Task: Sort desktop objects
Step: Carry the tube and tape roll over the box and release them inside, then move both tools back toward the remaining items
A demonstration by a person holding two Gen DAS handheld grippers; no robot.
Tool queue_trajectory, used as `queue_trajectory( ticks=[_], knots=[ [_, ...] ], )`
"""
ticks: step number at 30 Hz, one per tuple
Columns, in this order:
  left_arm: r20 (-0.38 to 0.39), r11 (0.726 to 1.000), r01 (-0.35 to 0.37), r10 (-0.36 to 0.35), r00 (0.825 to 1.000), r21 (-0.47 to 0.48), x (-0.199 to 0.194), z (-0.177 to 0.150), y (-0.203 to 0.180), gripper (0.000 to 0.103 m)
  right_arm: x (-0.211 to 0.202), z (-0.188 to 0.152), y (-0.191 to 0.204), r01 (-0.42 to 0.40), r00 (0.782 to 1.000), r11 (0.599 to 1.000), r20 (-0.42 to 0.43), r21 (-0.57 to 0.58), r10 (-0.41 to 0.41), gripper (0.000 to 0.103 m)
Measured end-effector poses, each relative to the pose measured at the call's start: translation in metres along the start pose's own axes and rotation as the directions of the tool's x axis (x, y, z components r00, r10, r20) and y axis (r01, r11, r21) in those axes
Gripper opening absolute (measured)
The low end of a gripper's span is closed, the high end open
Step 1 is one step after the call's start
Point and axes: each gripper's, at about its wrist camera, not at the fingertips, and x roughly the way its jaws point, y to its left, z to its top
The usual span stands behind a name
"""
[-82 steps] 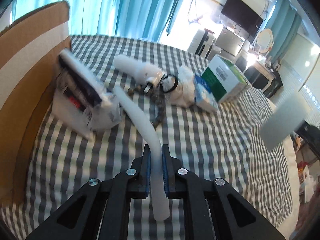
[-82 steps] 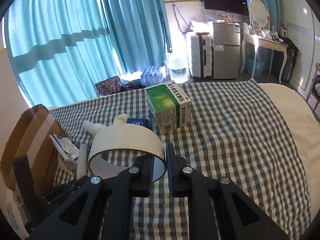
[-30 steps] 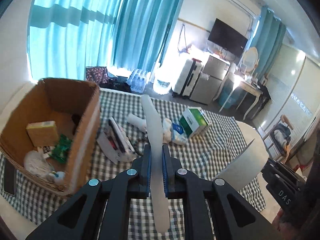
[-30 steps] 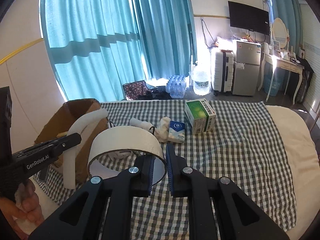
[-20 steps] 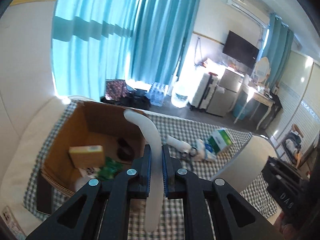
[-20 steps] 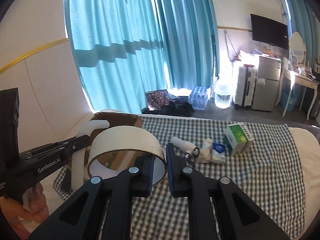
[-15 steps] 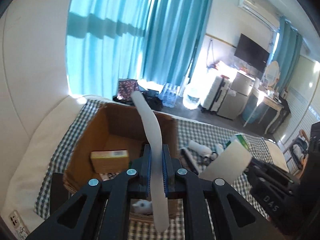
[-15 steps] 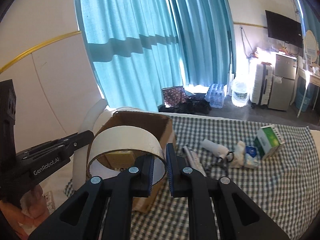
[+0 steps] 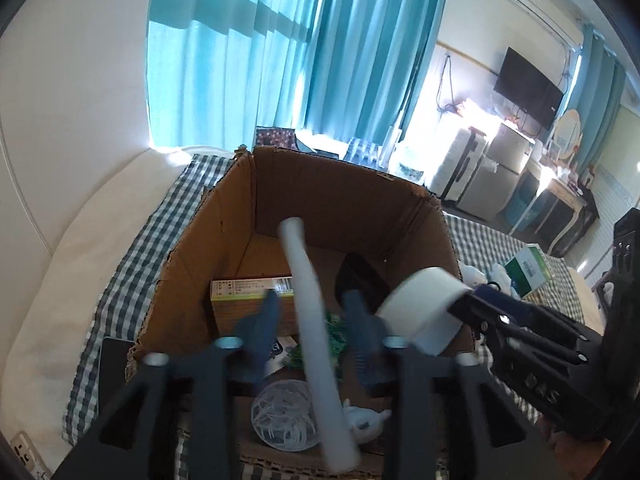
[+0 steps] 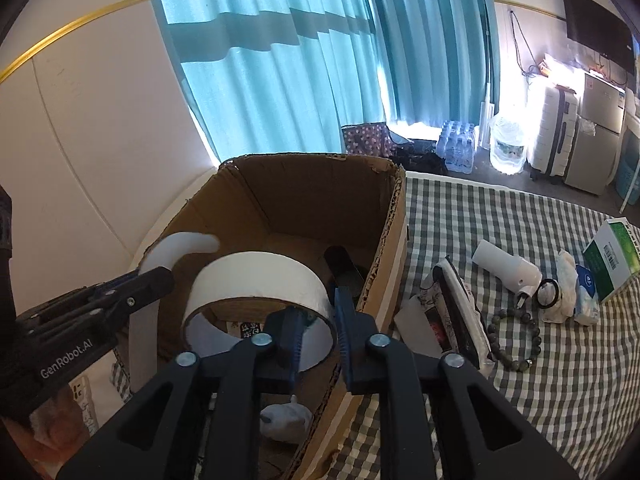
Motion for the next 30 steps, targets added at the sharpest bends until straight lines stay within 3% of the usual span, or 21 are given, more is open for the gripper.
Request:
queue_trajectory(
  ticks=[1,2,5,10,15,21,25,30],
  knots=[
    [0.014,1.000,-0.010,0.010,1.000,-0.002,-0.002,0.000,-0.001,0.074,-0.002,-0.001,-0.003,0.021,1.000,1.000,0.006,0.001,-0.021,0.067],
    [0.024,1.000,-0.015,0.015,1.000,0.001,-0.003,0.000,-0.002,0.079,-0.007,-0.002,-0.006,0.033,0.999,0.999,0.028,0.004,-0.033,0.075],
    [0.031,0.999,-0.033,0.032,0.999,0.028,-0.009,0.002,-0.011,0.091,-0.026,0.000,-0.015,0.046,0.995,0.999,0.089,0.003,-0.046,0.075],
    [0.078,0.997,-0.060,0.056,0.995,0.057,-0.039,0.000,-0.043,0.102,-0.076,0.002,-0.044,0.067,0.984,0.996,0.164,0.051,-0.074,0.075],
    [0.114,0.996,-0.028,0.019,0.993,0.082,-0.076,-0.005,-0.089,0.103,-0.143,-0.013,-0.080,0.110,0.972,0.990,0.196,0.085,-0.125,0.077],
    [0.068,0.992,0.064,-0.072,0.995,0.110,-0.097,-0.029,-0.154,0.103,-0.232,-0.041,-0.118,0.229,0.936,0.971,0.260,0.066,-0.238,0.084],
    [0.035,0.989,0.087,-0.091,0.995,0.117,-0.097,-0.048,-0.187,0.103,-0.276,-0.061,-0.145,0.271,0.918,0.959,0.275,0.087,-0.285,0.084],
    [-0.002,0.990,0.074,-0.074,0.997,0.124,-0.079,-0.071,-0.216,0.103,-0.301,-0.084,-0.182,0.281,0.908,0.949,0.281,0.146,-0.312,0.084]
  ],
)
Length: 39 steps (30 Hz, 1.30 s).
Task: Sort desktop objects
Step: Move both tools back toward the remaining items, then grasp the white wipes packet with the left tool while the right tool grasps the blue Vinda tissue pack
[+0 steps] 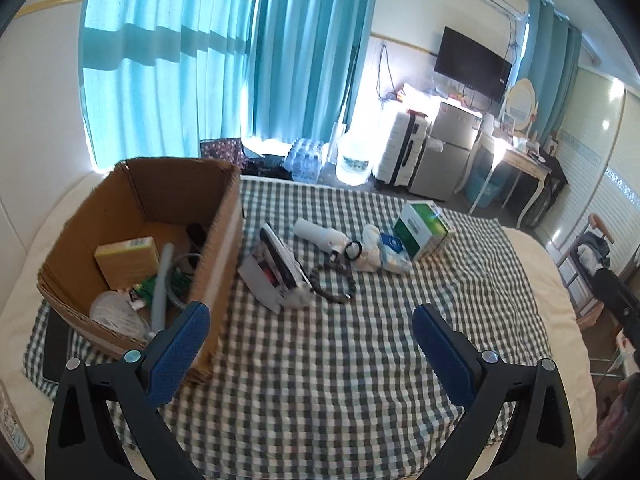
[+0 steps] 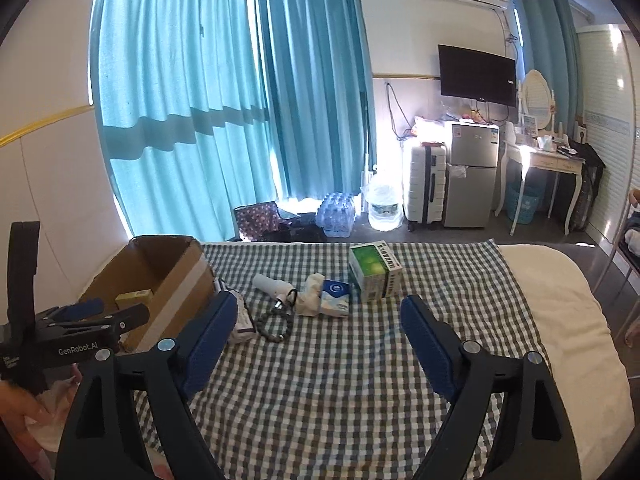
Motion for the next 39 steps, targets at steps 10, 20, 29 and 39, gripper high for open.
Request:
queue_trajectory(
  ticks=[10,20,29,39],
  knots=[
    [-0.067,0.998,-0.061,0.060,0.996,-0.014,0.078,-0.016,-0.014,0.103,0.041,-0.030,-0.049,0.000,1.000,0.993,-0.025,0.118,0.003,0.084],
    [-0.066,0.996,-0.088,0.086,0.994,-0.034,0.147,-0.008,-0.013,0.103,0.118,-0.047,-0.047,-0.028,0.995,0.995,-0.096,0.095,0.037,0.084],
    [-0.097,0.978,-0.166,0.155,0.983,-0.127,0.205,-0.012,0.007,0.103,0.209,-0.072,-0.028,-0.047,0.983,0.998,-0.177,0.047,0.054,0.084],
    [-0.106,0.943,-0.267,0.250,0.962,-0.198,0.249,-0.007,0.022,0.103,0.284,-0.088,-0.035,-0.008,0.970,0.995,-0.242,0.101,0.033,0.084]
  ],
)
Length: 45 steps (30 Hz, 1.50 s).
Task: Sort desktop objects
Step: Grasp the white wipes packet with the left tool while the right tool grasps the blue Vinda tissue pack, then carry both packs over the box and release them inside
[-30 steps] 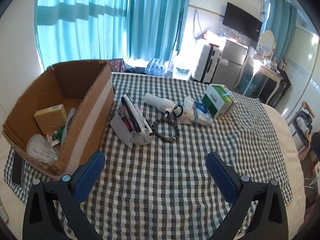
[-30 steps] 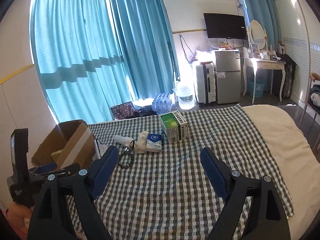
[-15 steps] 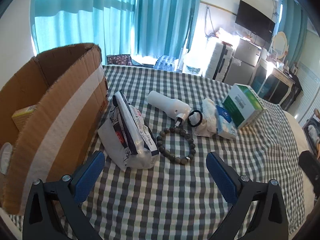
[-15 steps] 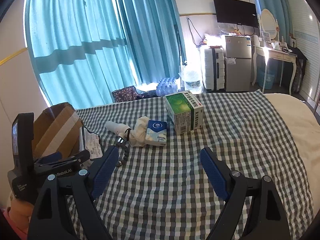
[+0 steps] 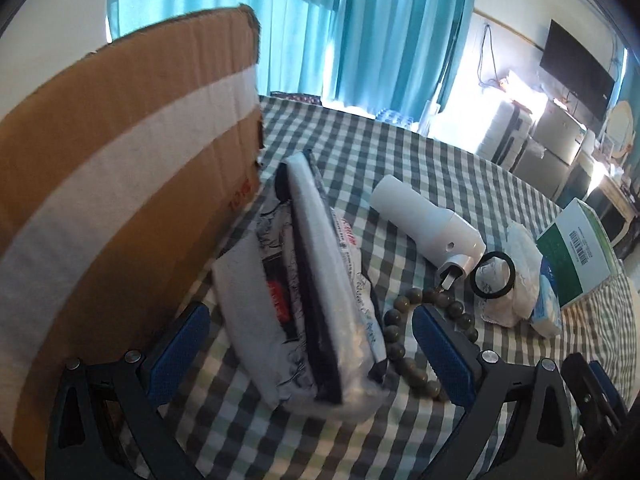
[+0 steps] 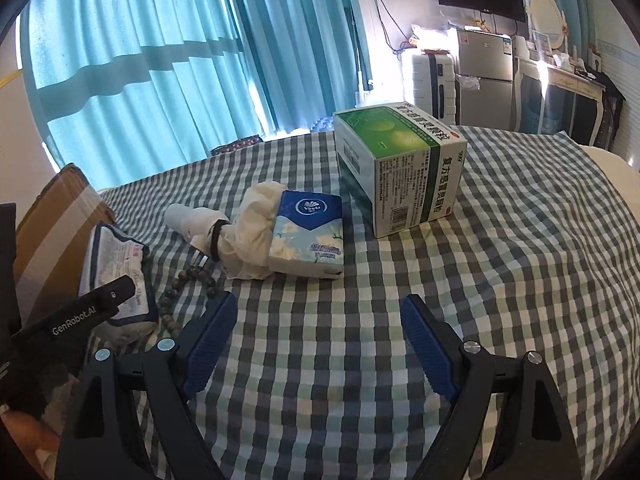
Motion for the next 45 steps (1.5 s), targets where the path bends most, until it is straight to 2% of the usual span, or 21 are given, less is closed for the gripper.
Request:
queue_trajectory(
  ticks=[4,10,12,14,15,16,20,22,28,34,39,45],
  knots=[
    [0.002,0.998,-0.064,0.064,0.998,0.016,0.012,0.002,-0.008,0.103,0.020,0.012,-0.005,-0.007,1.000,0.999,0.006,0.033,0.007,0.084],
    [-0.010,0.998,-0.067,0.067,0.998,-0.002,0.027,0.002,-0.011,0.101,0.048,0.030,-0.001,-0.023,1.000,0.999,0.010,0.047,0.023,0.084],
    [-0.019,0.998,-0.070,0.070,0.997,-0.003,0.031,0.002,-0.010,0.090,0.056,0.032,-0.001,-0.015,1.000,0.998,-0.009,0.061,0.016,0.084],
    [-0.030,0.997,-0.078,0.078,0.997,-0.009,0.034,0.002,-0.006,0.072,0.064,0.033,-0.002,-0.012,1.000,0.997,-0.027,0.076,0.014,0.084],
    [-0.035,0.997,-0.074,0.074,0.997,-0.018,0.035,0.003,-0.003,0.068,0.065,0.033,-0.003,-0.006,1.000,0.997,-0.030,0.081,0.008,0.081],
    [-0.037,0.997,-0.076,0.075,0.996,-0.026,0.035,0.002,-0.001,0.059,0.066,0.032,-0.003,0.005,0.999,0.997,-0.035,0.082,-0.002,0.079],
    [-0.036,0.998,-0.070,0.070,0.997,-0.003,0.032,0.001,-0.001,0.037,0.068,0.030,-0.001,0.053,0.996,0.998,-0.074,0.040,-0.050,0.055],
    [-0.031,0.998,-0.063,0.063,0.998,0.007,0.026,0.001,-0.001,0.032,0.063,0.028,-0.001,0.060,0.994,0.998,-0.093,0.025,-0.057,0.054],
    [-0.009,1.000,-0.016,0.017,1.000,0.024,-0.007,-0.004,0.000,0.030,0.010,0.014,-0.001,0.085,0.992,0.996,-0.086,-0.025,-0.087,0.053],
    [-0.014,0.994,0.076,-0.075,0.997,0.077,-0.055,-0.010,0.007,0.030,-0.049,0.008,-0.001,0.073,0.994,0.997,-0.085,0.006,-0.072,0.052],
    [0.001,0.990,0.127,-0.128,0.992,0.063,-0.102,-0.015,0.026,0.030,-0.099,0.005,0.021,0.059,0.996,0.998,-0.063,-0.025,-0.061,0.052],
    [0.065,0.979,0.185,-0.190,0.980,0.082,-0.166,-0.005,0.047,0.030,-0.162,0.001,0.064,0.025,1.000,0.997,-0.017,-0.073,-0.027,0.052]
  ],
)
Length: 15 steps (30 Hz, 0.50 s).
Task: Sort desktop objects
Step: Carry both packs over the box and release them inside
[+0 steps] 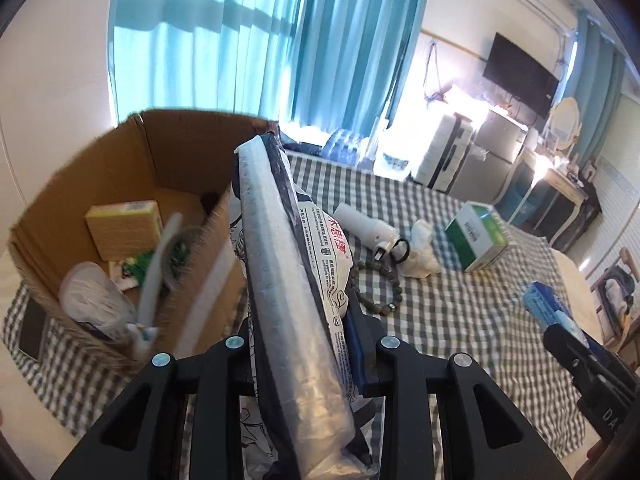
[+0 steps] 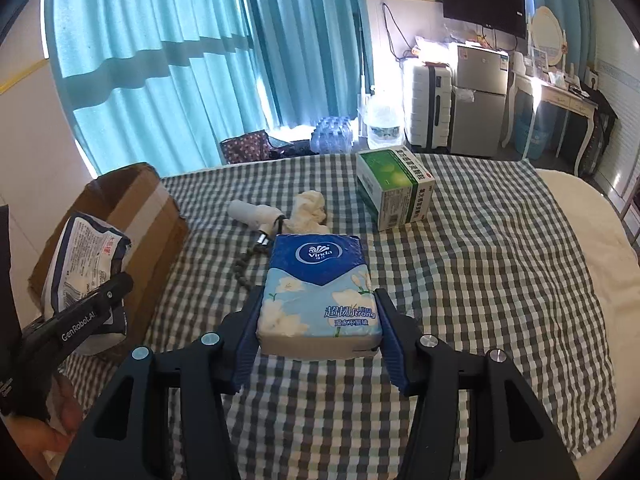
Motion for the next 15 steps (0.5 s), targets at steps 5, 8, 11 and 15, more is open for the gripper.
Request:
queue_trajectory(
  ticks=[5,8,11,15],
  knots=[
    [0.071,0.999,0.042,-0.042,0.997,-0.010,-0.058,0.021,0.032,0.030,-0.048,0.006,0.046,-0.048,0.997,0.998,0.064,-0.052,0.051,0.052],
    [0.091,0.999,0.049,-0.049,0.995,-0.001,-0.082,0.036,0.054,0.030,-0.071,0.013,0.077,-0.089,0.990,0.993,0.106,-0.082,0.098,0.052],
    [0.101,0.999,0.047,-0.048,0.994,0.015,-0.094,0.051,0.076,0.030,-0.079,0.023,0.112,-0.135,0.981,0.984,0.124,-0.118,0.150,0.052],
    [0.118,0.999,-0.038,0.039,0.992,-0.011,-0.099,0.068,0.116,0.030,-0.068,0.036,0.162,-0.202,0.968,0.964,0.112,-0.170,0.223,0.052]
  ],
)
